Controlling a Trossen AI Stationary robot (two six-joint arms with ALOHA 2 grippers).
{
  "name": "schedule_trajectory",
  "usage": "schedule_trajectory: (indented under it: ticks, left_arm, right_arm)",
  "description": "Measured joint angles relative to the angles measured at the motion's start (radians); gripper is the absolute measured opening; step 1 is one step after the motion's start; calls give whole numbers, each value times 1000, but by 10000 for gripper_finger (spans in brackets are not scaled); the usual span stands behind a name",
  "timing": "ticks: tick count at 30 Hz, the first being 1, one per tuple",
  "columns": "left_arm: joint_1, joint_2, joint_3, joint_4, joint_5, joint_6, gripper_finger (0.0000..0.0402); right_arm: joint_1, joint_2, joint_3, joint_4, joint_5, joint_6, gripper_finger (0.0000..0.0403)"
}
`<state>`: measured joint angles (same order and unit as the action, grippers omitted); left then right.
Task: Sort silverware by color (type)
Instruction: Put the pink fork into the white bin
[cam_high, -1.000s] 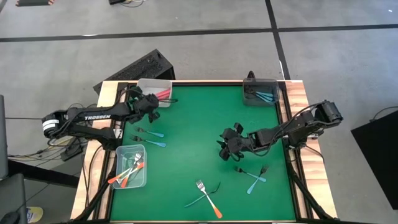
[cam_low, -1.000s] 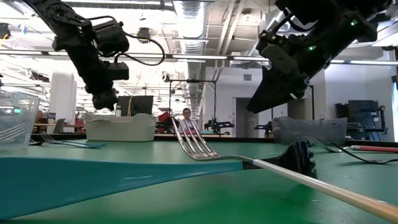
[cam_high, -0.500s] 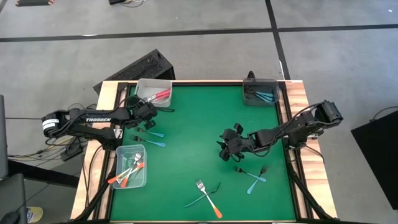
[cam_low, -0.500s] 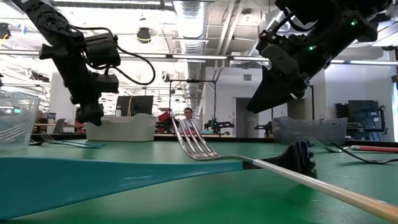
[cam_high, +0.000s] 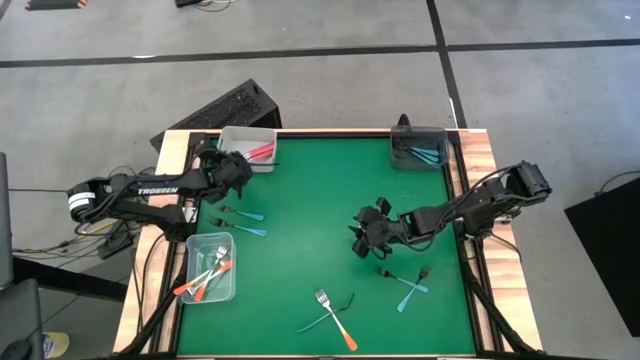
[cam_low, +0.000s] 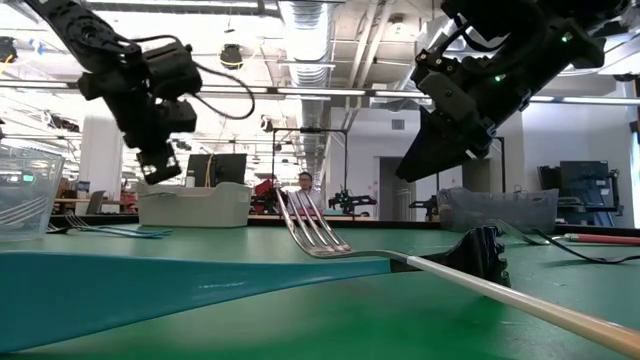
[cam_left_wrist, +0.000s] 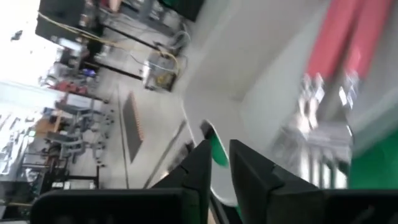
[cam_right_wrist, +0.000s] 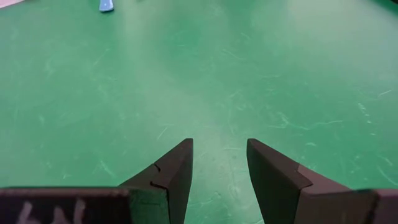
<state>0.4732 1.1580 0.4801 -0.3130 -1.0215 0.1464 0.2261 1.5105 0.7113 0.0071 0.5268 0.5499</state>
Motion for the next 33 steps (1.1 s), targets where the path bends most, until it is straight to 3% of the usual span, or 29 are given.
schedule_trajectory:
  ticks: [3,5,12,17,23,28,33]
  left_arm:
    - [0,0,21,44,-3,39,35]
    - [0,0,39,41,48,60,31]
    - [-1,1,47,-78,384,12,53]
    - [-1,1,21,-127,369,-11,110]
    - [-2,2,-25,-54,342,15,158]
    - [6,6,-26,-50,267,30,138]
    - [35,6,-26,-41,300,44,98]
  right_arm:
    - [0,0,0,0,1,0,178]
    - [0,0,0,0,1,0,178]
    - [3,0,0,-1,0,1,178]
    - [0,0,0,0,0,1,178]
    - [2,0,0,0,-1,1,178]
    - [2,0,0,-1,-2,-1,178]
    - [2,0,0,-1,-2,-1,178]
